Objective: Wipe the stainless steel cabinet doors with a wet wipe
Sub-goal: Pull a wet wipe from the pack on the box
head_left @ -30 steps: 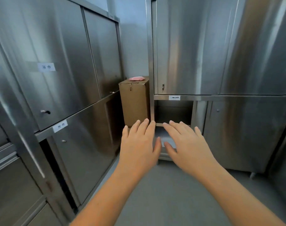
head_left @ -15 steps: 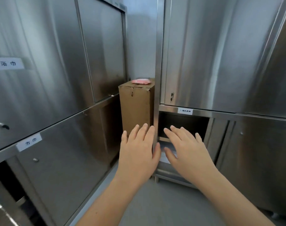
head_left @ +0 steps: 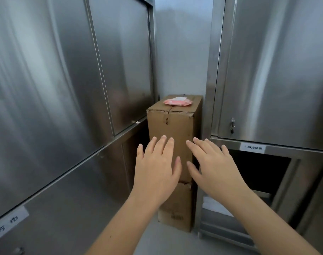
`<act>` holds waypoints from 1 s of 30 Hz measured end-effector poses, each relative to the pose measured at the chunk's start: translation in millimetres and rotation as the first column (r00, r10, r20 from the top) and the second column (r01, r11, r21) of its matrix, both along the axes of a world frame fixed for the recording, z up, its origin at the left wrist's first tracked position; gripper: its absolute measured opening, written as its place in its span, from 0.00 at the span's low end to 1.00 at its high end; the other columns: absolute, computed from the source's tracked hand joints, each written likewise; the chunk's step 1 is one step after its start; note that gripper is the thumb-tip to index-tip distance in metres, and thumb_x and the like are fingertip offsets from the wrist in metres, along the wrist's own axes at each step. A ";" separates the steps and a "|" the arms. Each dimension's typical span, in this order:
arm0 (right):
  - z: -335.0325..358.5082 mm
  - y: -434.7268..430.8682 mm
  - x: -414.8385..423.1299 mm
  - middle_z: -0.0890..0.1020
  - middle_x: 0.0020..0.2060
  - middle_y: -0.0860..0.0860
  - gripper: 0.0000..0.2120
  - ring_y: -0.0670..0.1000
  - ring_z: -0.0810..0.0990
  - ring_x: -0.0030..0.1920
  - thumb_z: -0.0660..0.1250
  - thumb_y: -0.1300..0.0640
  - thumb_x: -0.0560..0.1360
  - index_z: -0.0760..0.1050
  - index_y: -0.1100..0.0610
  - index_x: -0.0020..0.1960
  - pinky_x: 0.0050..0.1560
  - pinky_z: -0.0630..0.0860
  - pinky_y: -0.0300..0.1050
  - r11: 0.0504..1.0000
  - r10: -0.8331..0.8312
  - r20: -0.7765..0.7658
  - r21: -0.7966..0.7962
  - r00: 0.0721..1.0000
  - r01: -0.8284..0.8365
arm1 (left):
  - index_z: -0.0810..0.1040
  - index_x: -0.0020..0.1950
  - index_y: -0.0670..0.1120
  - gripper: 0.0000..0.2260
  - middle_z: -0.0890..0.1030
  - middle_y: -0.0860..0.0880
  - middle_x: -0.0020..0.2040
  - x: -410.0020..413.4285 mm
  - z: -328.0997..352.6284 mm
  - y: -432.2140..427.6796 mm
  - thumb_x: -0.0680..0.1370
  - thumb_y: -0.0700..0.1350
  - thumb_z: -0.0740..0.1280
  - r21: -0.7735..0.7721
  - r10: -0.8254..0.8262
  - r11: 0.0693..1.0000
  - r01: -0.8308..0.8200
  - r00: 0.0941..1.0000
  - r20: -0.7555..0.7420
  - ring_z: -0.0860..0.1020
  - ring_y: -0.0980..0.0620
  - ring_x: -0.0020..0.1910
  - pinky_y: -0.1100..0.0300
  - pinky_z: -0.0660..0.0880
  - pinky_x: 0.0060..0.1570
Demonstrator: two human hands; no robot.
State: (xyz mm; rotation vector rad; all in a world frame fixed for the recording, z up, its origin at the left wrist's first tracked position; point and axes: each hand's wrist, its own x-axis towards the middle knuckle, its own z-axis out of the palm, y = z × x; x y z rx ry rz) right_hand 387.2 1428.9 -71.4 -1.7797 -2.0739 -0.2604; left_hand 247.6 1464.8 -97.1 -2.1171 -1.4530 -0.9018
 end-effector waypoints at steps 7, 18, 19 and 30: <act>-0.8 98.5 -8.8 0.53 0.76 0.44 0.26 0.47 0.49 0.76 0.51 0.45 0.81 0.47 0.45 0.77 0.74 0.47 0.53 0.996 -0.029 0.020 -0.086 0.999 0.030 | 0.80 0.60 0.46 0.20 0.81 0.46 0.58 -10.4 -8.7 97.8 0.72 0.53 0.64 -0.113 -0.038 0.993 0.039 0.999 0.017 0.79 0.45 0.57 0.45 0.62 0.56; -11.5 276.5 18.3 0.55 0.76 0.45 0.26 0.48 0.51 0.76 0.53 0.45 0.81 0.50 0.45 0.77 0.74 0.49 0.54 0.998 -0.014 -0.036 -0.063 0.999 0.011 | 0.54 0.78 0.53 0.24 0.56 0.53 0.77 18.7 4.6 260.5 0.82 0.55 0.52 -0.264 -0.029 0.964 0.032 0.999 0.015 0.52 0.53 0.76 0.54 0.42 0.72; -10.7 293.1 23.8 0.56 0.76 0.45 0.26 0.47 0.51 0.76 0.53 0.46 0.81 0.51 0.46 0.76 0.74 0.49 0.53 0.999 -0.011 -0.042 -0.053 0.999 0.008 | 0.53 0.78 0.53 0.24 0.55 0.54 0.77 24.0 9.5 275.8 0.82 0.55 0.52 -0.266 -0.025 0.964 0.029 1.000 0.017 0.51 0.54 0.76 0.53 0.43 0.72; -10.7 433.8 56.3 0.59 0.75 0.46 0.25 0.49 0.55 0.75 0.56 0.47 0.80 0.56 0.47 0.76 0.73 0.53 0.55 0.998 -0.048 -0.054 -0.052 0.997 0.045 | 0.54 0.77 0.53 0.24 0.55 0.54 0.77 56.8 12.5 423.2 0.82 0.55 0.51 -0.349 -0.071 0.935 0.067 0.997 0.003 0.51 0.55 0.76 0.53 0.45 0.73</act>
